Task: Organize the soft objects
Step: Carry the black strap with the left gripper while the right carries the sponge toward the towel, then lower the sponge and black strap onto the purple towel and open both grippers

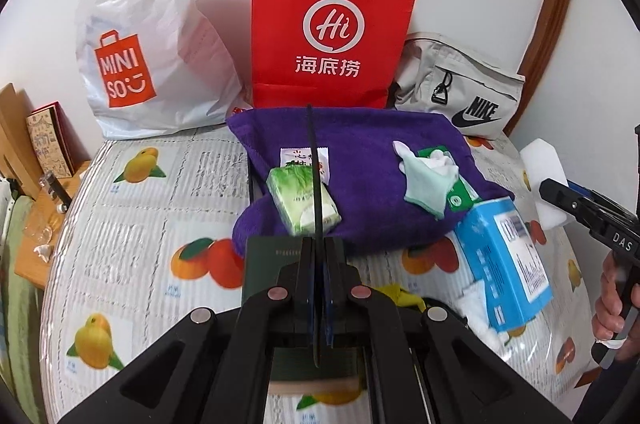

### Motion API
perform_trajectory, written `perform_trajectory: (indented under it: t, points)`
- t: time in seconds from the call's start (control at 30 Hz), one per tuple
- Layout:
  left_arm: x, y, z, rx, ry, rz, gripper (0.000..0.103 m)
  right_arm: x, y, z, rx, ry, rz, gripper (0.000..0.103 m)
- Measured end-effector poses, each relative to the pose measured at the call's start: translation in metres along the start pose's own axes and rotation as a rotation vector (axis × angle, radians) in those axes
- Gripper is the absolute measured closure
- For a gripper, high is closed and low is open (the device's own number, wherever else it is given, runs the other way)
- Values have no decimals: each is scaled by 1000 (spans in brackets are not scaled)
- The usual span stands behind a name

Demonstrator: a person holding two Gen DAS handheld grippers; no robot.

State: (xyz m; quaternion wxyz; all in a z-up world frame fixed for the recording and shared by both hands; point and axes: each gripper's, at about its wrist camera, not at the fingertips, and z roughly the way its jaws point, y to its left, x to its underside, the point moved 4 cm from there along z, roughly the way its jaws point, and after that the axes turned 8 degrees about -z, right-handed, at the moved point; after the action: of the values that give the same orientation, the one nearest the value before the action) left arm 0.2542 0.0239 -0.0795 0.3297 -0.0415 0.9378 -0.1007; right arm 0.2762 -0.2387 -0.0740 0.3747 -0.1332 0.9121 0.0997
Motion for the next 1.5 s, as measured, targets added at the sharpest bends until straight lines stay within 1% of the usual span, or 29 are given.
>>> perform_trajectory:
  t: [0.37, 0.47, 0.77, 1.0, 1.13, 1.27, 1.37, 1.5]
  points:
    - [-32, -2, 45, 1, 37, -35, 99, -25, -25, 56, 15, 53, 6, 48]
    - [-40, -5, 57, -1, 43, -36, 99, -29, -31, 68, 8, 66, 15, 48]
    - [-52, -15, 94, 2, 85, -35, 99, -38, -43, 101, -5, 114, 11, 48]
    - [-57, -22, 121, 20, 124, -46, 99, -36, -55, 126, -13, 159, 17, 48]
    - [-56, -24, 136, 16, 152, -58, 99, -30, -55, 142, -23, 206, 17, 48]
    - [-55, -22, 147, 6, 168, -56, 99, -26, -55, 150, -37, 227, 14, 48]
    - [-54, -20, 154, 15, 198, -75, 99, -24, -54, 156, -40, 247, 9, 47]
    - [-56, -17, 155, 15, 199, -82, 99, -24, -52, 161, -55, 259, 9, 46]
